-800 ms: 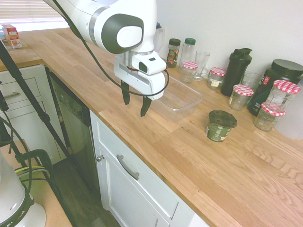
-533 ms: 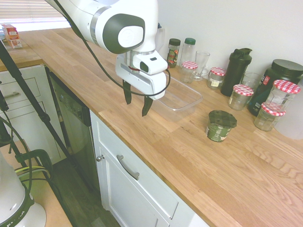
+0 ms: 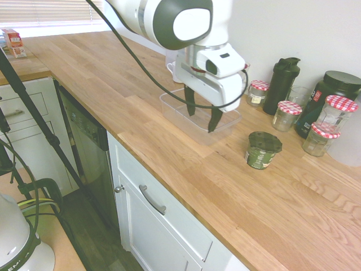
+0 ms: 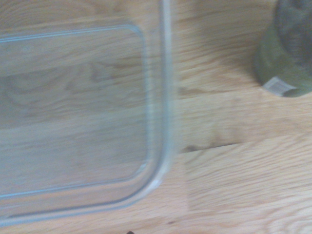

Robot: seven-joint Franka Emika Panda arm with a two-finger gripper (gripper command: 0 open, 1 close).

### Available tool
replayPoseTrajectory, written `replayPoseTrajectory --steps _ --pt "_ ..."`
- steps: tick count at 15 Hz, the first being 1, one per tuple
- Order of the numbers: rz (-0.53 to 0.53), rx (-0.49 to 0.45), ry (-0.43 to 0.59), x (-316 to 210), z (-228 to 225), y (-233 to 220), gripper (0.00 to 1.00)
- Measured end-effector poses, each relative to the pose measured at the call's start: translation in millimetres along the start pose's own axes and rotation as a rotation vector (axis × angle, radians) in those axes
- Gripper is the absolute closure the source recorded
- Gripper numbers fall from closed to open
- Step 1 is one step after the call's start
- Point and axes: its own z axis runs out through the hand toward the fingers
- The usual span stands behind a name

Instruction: Put the cereal into the container

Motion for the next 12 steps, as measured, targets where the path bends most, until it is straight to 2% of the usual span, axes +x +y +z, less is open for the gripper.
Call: replayPoseTrajectory --steps 5,12 --pt "0.083 -0.016 0.018 63 34 22 0.0" --pt "0.11 -0.031 0.034 98 87 8 0.0"
